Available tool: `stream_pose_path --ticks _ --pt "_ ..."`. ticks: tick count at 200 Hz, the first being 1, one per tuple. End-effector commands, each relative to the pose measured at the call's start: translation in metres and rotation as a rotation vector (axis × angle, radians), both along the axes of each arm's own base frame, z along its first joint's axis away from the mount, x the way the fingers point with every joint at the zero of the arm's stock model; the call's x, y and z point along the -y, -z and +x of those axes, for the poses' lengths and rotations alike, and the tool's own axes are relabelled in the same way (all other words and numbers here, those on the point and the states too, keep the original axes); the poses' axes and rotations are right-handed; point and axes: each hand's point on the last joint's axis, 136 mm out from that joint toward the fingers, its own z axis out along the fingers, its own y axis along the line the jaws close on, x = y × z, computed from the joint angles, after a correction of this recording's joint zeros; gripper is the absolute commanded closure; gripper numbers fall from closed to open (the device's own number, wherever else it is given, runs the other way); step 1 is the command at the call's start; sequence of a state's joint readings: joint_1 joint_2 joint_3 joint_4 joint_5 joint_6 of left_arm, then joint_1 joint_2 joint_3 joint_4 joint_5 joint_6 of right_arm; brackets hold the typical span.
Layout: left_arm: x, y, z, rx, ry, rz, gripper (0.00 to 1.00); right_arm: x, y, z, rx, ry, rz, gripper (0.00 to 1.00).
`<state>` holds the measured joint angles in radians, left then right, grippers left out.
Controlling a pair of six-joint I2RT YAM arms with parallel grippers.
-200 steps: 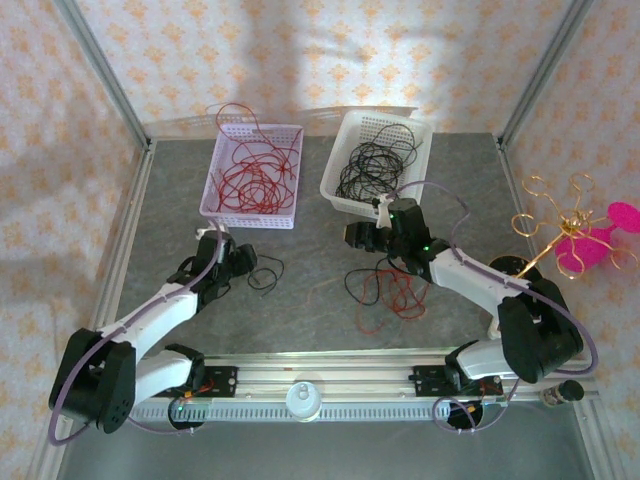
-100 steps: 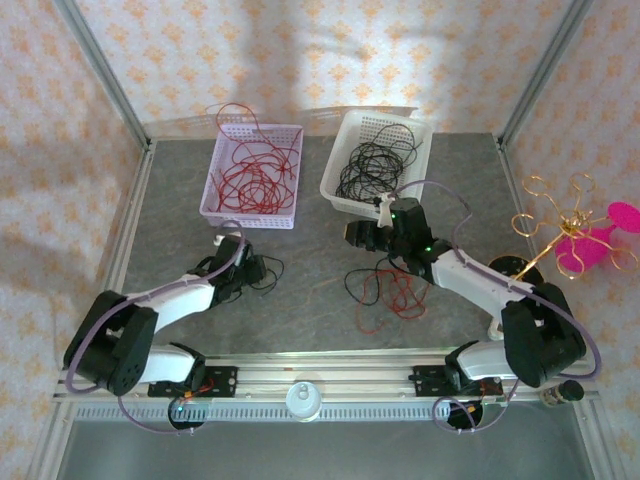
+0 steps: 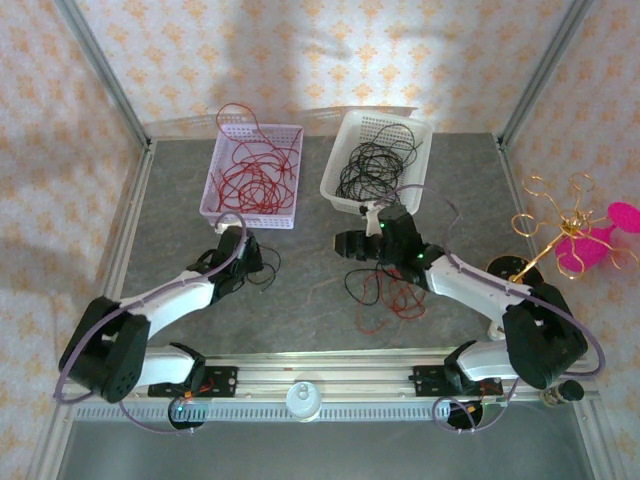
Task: Untangle the cables
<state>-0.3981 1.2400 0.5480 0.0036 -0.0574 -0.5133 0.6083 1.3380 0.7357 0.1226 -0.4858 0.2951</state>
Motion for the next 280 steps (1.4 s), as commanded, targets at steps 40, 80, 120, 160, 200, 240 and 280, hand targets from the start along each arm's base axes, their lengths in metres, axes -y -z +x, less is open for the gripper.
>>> stream_pose_path --ticks 40,80,120,160,200,240,280 --pt "0.046 -0.113 -0.016 0.227 0.204 -0.086 1.0 -0.055 -0.073 -0.015 0.148 -0.099 0.368 0.37" --pt "0.073 -0.162 -0.029 0.268 0.363 -0.151 1.0 -0.103 -0.087 -0.021 0.261 -0.121 0.385 0.37" --pt "0.091 -0.203 -0.044 0.313 0.468 -0.184 1.0 -0.107 -0.089 0.011 0.402 0.061 0.342 0.41" --pt "0.09 -0.242 -0.059 0.372 0.499 -0.2 1.0 -0.052 -0.066 0.056 0.428 0.48 0.257 0.65" --pt "0.074 -0.281 -0.074 0.442 0.493 -0.175 1.0 -0.011 -0.035 0.063 0.481 0.639 0.103 0.74" --pt "0.065 -0.32 -0.082 0.512 0.487 -0.16 1.0 0.022 -0.014 0.053 0.484 0.666 0.035 0.91" --pt "0.045 -0.355 -0.086 0.592 0.42 -0.124 1.0 0.052 0.005 0.043 0.467 0.666 -0.02 1.0"
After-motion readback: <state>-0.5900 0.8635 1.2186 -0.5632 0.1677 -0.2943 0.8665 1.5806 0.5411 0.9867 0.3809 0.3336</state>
